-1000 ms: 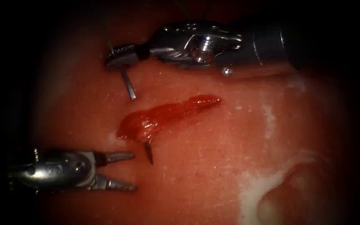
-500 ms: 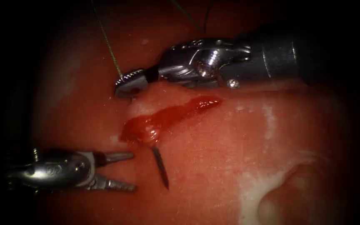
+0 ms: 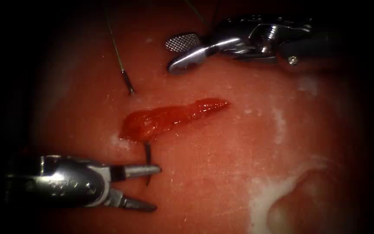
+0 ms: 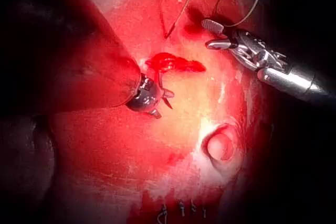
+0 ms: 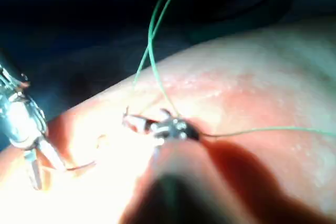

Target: Wound Closure

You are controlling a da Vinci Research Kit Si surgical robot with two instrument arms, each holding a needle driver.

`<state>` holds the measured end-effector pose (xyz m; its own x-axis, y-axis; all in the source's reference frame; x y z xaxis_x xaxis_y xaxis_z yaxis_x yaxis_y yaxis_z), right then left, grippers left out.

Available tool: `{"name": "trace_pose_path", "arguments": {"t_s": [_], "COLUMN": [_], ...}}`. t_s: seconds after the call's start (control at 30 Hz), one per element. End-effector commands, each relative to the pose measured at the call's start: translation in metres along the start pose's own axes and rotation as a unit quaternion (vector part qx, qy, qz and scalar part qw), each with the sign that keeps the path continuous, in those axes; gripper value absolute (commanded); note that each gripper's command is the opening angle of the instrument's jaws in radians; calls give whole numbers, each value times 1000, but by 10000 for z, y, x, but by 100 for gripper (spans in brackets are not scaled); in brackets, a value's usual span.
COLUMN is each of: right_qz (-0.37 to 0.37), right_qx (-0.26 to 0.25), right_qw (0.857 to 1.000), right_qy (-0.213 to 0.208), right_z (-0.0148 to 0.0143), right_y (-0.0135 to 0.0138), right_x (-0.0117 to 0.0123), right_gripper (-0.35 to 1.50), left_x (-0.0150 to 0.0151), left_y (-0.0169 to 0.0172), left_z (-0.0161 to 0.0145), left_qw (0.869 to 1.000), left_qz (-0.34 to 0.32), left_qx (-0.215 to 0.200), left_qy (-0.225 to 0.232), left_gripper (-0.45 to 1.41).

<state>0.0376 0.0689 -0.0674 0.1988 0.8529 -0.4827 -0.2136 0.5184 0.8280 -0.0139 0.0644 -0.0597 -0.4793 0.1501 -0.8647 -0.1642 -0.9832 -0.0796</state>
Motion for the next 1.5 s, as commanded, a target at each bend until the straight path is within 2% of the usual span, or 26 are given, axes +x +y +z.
{"name": "trace_pose_path", "arguments": {"t_s": [0.03,0.23,0.47,0.63,0.7,0.73,0.77,0.8,0.83,0.87,0.9,1.03,1.23,1.5], "right_qz": [2,0,-1,-1,-1,-2,-2,-2,-5,-5,-18,-58,-89,-90], "right_qx": [7,24,24,24,25,25,26,28,29,35,59,83,116,145], "right_qw": [1000,1000,1000,1000,1000,1000,1000,1000,1000,999,998,993,985,979], "right_qy": [0,-5,-4,-4,-3,-3,-2,-3,-3,-7,-17,-64,-87,-110], "right_z": [10,15,15,16,17,17,17,17,17,17,18,25,52,60], "right_y": [-1,-3,-2,-2,-2,-3,-4,-6,-7,-9,-15,-31,-40,-39], "right_x": [0,1,0,0,-1,-2,-2,-4,-4,-6,-9,-17,-41,-72], "right_gripper": [116,113,110,108,105,93,83,64,51,12,-35,-35,-35,-35], "left_x": [-6,-33,-33,-33,-33,-32,-32,-31,-31,-30,-29,-27,-27,-23], "left_y": [2,-25,-18,-17,-16,-15,-13,-11,-10,-9,-9,-11,-12,-14], "left_z": [8,6,19,19,20,19,18,16,15,15,13,9,6,3], "left_qw": [1000,998,994,992,991,990,990,990,989,989,989,987,987,987], "left_qz": [0,-10,-54,-62,-69,-82,-88,-99,-108,-111,-117,-135,-137,-142], "left_qx": [7,62,93,106,110,109,107,102,98,97,95,86,81,74], "left_qy": [-5,-32,-27,-31,-29,-24,-17,-5,2,4,9,22,24,26], "left_gripper": [61,61,54,55,47,13,-5,-28,-35,-35,-35,-35,-35,-35]}}
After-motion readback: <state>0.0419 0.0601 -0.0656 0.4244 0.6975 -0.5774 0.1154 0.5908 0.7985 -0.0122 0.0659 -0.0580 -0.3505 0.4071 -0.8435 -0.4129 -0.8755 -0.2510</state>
